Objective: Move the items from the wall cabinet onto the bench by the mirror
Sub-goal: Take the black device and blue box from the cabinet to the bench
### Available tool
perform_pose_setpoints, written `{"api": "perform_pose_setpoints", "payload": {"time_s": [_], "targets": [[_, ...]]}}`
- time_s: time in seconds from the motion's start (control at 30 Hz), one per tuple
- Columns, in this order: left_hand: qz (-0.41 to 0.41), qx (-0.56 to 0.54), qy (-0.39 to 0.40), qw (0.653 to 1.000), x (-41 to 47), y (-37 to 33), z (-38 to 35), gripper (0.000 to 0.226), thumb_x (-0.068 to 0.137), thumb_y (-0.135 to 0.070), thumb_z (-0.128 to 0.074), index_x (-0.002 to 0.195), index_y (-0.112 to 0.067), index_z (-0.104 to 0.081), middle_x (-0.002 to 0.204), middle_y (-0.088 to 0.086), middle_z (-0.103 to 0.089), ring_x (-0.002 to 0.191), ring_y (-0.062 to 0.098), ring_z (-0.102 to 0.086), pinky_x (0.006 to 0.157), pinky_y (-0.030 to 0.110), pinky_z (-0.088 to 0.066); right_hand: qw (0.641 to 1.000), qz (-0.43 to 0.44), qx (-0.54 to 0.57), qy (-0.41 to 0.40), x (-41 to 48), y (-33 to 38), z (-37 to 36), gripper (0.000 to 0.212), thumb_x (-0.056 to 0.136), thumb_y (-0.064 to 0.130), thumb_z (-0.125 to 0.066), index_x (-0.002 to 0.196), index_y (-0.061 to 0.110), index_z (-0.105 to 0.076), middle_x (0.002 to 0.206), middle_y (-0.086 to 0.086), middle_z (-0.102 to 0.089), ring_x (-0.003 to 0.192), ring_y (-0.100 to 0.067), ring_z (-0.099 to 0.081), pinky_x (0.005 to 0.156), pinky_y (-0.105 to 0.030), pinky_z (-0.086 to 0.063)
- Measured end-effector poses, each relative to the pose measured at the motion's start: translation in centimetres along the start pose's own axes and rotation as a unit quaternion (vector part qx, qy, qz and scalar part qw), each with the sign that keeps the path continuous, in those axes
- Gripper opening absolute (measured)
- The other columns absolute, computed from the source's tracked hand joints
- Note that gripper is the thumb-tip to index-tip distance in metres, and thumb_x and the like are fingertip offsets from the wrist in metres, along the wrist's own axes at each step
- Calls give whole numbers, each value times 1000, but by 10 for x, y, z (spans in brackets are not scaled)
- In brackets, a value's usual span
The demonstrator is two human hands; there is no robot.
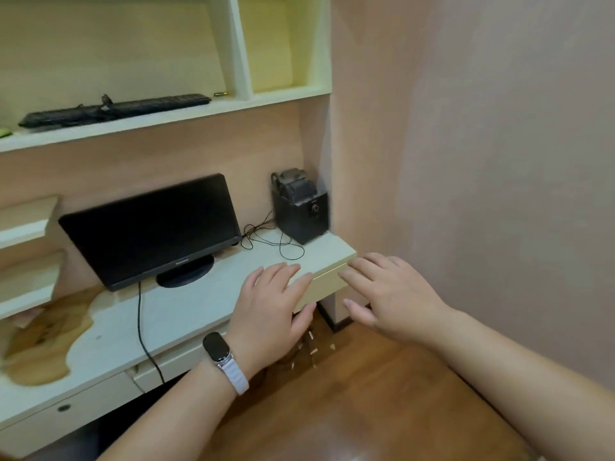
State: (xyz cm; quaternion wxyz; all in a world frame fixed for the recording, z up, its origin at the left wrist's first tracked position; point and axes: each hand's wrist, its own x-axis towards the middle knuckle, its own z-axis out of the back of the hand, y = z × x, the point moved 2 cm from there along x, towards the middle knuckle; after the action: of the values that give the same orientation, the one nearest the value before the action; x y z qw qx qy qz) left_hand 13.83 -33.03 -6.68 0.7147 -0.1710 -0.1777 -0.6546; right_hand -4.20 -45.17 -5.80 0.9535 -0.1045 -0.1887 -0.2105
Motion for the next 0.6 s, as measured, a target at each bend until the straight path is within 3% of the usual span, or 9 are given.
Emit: {"api": "perform_pose_setpoints", "payload": {"time_s": [0.43,0.6], "targets": [[21,50,-54,997,114,59,-14,43,91,-45,-49,125,-22,-62,125,-1,-63,122,21,-54,106,44,-36,997,46,15,-58,125,-81,-24,50,91,49,-45,124,18,-64,122,-2,-66,113,-25,-60,86,-38,-51],[20,49,-72,996,153,113,-28,44,91,-46,-49,125,-22,-63,126,-1,-64,123,22,-54,106,45,-37,996,42,1,-78,184,-89,-43,49,91,48,-45,123,17,-65,118,-1,-68,109,-25,-61,81,-38,-52]]}}
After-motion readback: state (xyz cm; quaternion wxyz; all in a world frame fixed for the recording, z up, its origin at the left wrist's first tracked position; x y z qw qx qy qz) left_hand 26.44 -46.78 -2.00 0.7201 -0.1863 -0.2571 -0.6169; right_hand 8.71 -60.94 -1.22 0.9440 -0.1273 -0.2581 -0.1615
